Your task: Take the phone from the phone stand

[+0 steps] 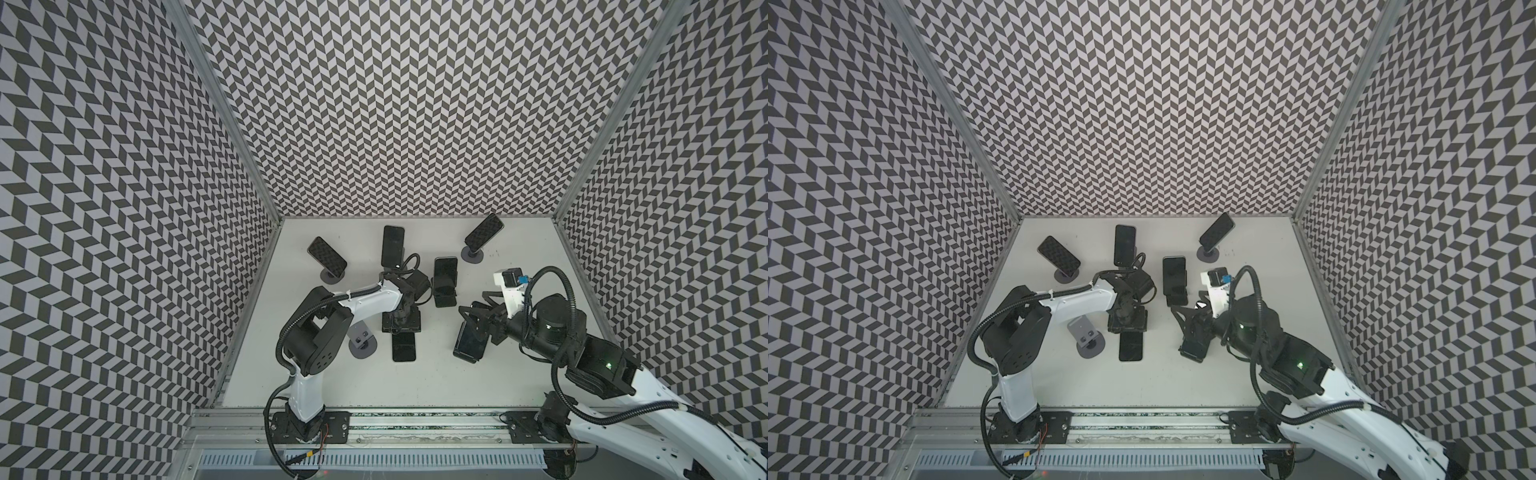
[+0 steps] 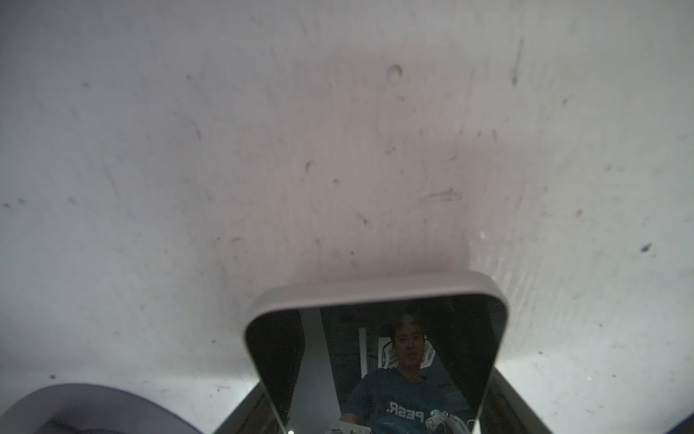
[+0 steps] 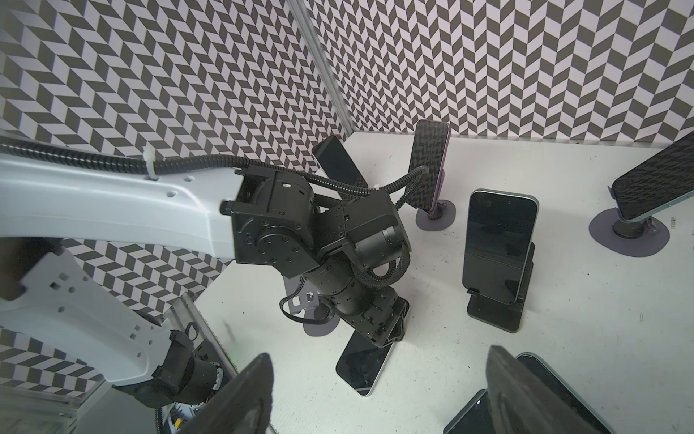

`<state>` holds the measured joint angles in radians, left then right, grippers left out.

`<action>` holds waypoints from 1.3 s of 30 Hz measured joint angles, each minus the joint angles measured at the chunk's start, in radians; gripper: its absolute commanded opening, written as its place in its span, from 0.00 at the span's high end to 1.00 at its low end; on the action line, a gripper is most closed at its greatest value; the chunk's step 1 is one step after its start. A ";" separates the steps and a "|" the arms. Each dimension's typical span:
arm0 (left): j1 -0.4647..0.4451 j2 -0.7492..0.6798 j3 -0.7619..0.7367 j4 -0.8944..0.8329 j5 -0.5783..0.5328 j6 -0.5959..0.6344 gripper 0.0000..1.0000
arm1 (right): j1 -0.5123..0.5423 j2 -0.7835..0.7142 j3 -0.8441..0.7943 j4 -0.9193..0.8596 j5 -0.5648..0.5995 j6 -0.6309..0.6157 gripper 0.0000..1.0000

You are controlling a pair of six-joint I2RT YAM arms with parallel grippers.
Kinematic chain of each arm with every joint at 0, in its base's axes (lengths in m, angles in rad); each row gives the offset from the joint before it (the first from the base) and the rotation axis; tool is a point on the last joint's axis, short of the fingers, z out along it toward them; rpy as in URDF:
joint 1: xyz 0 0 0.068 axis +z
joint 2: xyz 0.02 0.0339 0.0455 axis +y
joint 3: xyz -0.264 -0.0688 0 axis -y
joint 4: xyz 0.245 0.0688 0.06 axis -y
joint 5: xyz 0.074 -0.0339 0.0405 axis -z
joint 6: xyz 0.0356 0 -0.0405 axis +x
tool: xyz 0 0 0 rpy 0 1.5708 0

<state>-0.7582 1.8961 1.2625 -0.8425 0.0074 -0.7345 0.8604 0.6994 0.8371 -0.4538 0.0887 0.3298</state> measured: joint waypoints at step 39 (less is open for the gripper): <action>-0.008 0.014 0.011 -0.019 -0.047 -0.048 0.24 | 0.000 -0.014 -0.016 -0.007 0.001 -0.008 0.13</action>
<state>-0.7662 1.9106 1.2732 -0.8616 -0.0399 -0.7830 0.8604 0.6849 0.8215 -0.4610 0.0898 0.3222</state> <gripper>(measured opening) 0.756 0.869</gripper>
